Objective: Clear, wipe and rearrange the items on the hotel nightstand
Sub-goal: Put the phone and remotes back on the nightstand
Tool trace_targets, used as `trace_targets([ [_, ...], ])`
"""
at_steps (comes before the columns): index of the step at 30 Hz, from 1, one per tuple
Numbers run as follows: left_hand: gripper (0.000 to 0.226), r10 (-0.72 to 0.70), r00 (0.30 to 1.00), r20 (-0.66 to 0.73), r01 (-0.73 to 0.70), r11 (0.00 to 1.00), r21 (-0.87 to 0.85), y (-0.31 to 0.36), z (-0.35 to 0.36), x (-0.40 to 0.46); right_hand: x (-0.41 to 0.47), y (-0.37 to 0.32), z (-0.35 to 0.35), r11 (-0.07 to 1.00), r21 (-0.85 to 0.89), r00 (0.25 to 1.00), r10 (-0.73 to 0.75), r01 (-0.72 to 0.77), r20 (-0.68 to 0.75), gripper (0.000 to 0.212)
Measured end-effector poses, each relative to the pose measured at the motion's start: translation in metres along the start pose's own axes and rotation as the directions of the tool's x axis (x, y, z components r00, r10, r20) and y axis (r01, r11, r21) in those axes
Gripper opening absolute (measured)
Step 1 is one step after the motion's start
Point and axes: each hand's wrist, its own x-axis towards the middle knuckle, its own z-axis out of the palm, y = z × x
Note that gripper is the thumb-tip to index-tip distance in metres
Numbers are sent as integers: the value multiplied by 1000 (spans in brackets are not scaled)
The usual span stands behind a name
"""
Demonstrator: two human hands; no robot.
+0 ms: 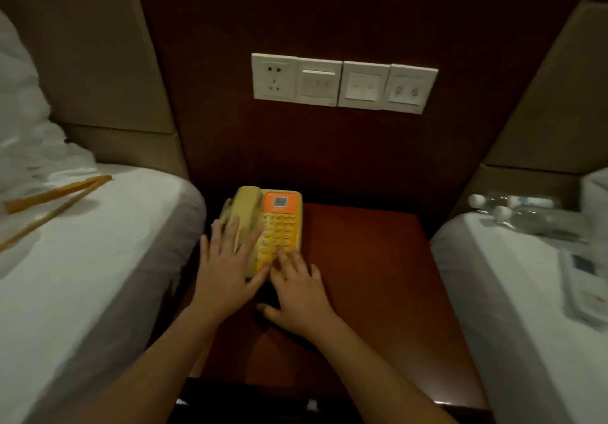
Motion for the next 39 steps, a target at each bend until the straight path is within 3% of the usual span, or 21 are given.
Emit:
trace_targets([
  [3,63,126,989,79,-130,991,42,34,6,-22,-44,27,-12,997,-7,996,74,-74,-42,67],
  [7,74,204,956,211,-217,975,43,77,26,-50,-119,85,-27,957,-17,932,277,-289,-235,57],
  [10,76,206,943,261,-208,978,-20,111,36,-60,-181,144,-45,870,3,807,458,-493,-373,49],
  [13,78,228,929,292,-228,973,-32,129,46,-64,-238,206,-60,705,1,641,645,-709,-416,44],
  [16,77,252,920,301,-254,967,-32,138,53,-65,-283,259,-71,510,-7,475,796,-860,-375,50],
  [20,76,294,910,294,-310,951,10,144,58,-67,-309,294,-81,354,-72,357,875,-933,-326,61],
  [24,79,317,912,260,-335,942,26,141,56,-70,-324,302,-91,336,-132,360,892,-933,-275,65],
  [26,78,314,925,213,-323,946,8,141,54,-71,-340,308,-96,337,-39,337,911,-941,-237,68],
  [31,75,313,941,133,-312,950,-28,138,51,-74,-363,308,-104,378,150,381,924,-914,-8,83],
  [33,72,308,942,132,-306,951,-34,134,51,-76,-346,292,-109,328,255,331,943,-909,-34,81],
  [35,69,292,945,146,-287,957,-51,133,53,-79,-314,273,-111,342,343,308,939,-875,-151,78],
  [37,66,281,945,165,-274,959,-67,132,55,-82,-263,248,-110,433,468,365,901,-770,-234,76],
  [39,65,282,945,167,-271,959,-84,134,55,-80,-201,226,-106,479,600,440,870,-641,-223,68],
])
